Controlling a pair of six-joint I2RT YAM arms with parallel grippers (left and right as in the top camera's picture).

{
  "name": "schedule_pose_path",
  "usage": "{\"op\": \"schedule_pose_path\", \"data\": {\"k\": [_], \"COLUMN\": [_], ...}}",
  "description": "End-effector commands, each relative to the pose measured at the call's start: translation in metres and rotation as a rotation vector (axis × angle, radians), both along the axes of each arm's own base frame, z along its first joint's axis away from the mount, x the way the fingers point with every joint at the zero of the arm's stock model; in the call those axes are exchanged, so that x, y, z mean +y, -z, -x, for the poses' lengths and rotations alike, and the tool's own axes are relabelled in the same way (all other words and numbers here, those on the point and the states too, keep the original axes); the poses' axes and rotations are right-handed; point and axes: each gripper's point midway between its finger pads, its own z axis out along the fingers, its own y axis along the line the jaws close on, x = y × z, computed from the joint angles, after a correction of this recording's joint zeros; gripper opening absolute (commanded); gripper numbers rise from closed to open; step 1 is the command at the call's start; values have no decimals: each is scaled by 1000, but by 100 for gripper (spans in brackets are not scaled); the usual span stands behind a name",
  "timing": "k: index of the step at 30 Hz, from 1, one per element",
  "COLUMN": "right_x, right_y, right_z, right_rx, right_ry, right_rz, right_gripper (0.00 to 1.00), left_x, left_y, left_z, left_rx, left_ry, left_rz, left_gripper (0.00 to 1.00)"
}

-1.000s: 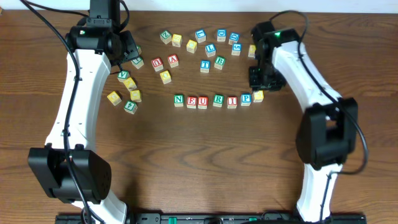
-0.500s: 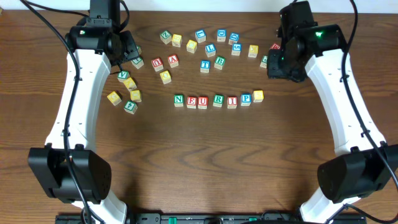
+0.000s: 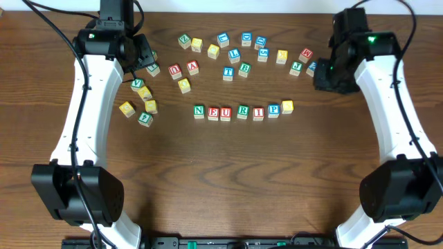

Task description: Spell out NEURIPS

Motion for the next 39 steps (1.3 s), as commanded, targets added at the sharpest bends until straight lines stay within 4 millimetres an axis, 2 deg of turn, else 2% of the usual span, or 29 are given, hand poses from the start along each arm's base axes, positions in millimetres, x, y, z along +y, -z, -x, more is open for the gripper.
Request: {"op": "schedule_pose_path", "data": {"k": [1,8,13,19,25,33,39], "right_x": [6,9,9,19,29,50,63], "right_y": [30,60,67,70,89,116,139], "right_z": [8,10,8,-7,-19,-46,-52], "right_rx": [64,73,61,15,16,-36,-26], "right_ry": [-1,-5,-6,-22,-37,-54,-63], "right_rz": [-39,-59,-61,-108,-152,-169,-173], "right_gripper": [36,29,27,24,19,10,4], "left_x": [-1,-15,-23,-38,-52,-54,-54], "left_y": [-12,-5,9,22,36,34,34], "left_z": [0,0,3,4,2,-7,-7], "left_rx": [-30,-9,28,58,89,54,54], "left_ry": [-9,27,44,75,107,109,109], "left_rz": [11,72,72,69,64,64,64], "left_gripper": [47,8,7,7,7,8,8]}}
